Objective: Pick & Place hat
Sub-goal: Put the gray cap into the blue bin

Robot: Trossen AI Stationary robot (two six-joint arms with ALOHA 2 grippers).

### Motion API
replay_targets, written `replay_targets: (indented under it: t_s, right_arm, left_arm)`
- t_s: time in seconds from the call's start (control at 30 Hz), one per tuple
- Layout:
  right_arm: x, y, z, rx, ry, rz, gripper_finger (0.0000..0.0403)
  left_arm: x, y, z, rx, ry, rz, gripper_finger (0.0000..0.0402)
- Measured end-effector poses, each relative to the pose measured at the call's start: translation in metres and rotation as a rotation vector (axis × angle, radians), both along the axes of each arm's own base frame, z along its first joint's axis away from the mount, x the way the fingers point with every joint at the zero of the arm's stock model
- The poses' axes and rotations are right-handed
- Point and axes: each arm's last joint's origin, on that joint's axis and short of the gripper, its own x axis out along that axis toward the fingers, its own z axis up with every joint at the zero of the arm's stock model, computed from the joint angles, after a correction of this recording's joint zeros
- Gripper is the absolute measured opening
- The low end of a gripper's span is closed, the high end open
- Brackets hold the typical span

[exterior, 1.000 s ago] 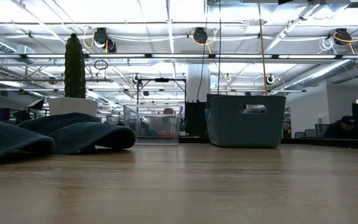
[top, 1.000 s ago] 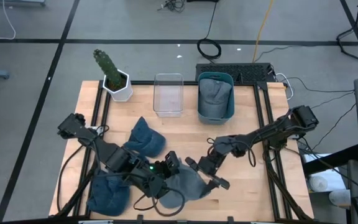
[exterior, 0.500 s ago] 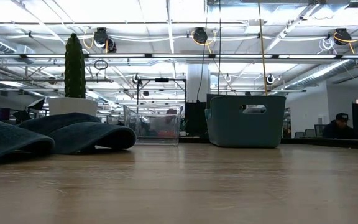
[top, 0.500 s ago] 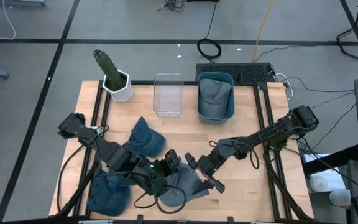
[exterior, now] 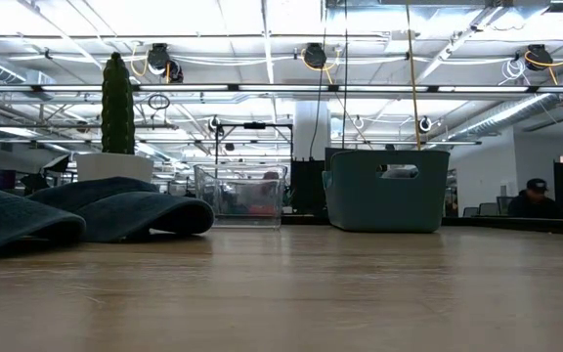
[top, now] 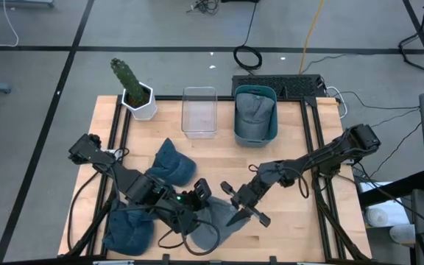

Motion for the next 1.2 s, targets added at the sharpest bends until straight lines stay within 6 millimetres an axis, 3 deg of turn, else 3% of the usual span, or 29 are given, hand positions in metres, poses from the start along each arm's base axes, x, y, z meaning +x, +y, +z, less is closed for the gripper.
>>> replay_targets:
  t_s: [0.2, 0.4, 0.63, 0.77, 0.93, 1.2]
  right_arm:
    - [-0.001, 0.001, -0.001, -0.021, 0.004, 0.002, 0.0002]
    - [-0.002, -0.007, -0.001, -0.045, 0.044, -0.017, 0.0001]
    - [-0.011, -0.017, 0.004, -0.113, 0.129, -0.171, 0.0000]
    - [-0.015, -0.018, 0.003, -0.132, 0.173, -0.180, 0.0000]
    - [-0.015, -0.021, -0.005, -0.158, 0.270, -0.238, 0.0000]
    - [-0.020, -0.025, -0.011, -0.156, 0.400, -0.269, 0.0000]
  left_arm:
    - [0.001, 0.000, 0.000, -0.047, -0.006, 0.046, 0.0009]
    - [0.001, 0.000, 0.001, -0.130, -0.024, 0.122, 0.0034]
    - [0.002, 0.000, 0.002, -0.289, -0.049, 0.272, 0.0057]
    - [0.010, 0.004, 0.006, -0.488, -0.111, 0.430, 0.0073]
    - [0.017, 0.014, 0.007, -0.614, -0.125, 0.540, 0.0125]
    - [0.023, 0.025, 0.006, -0.727, -0.092, 0.620, 0.0257]
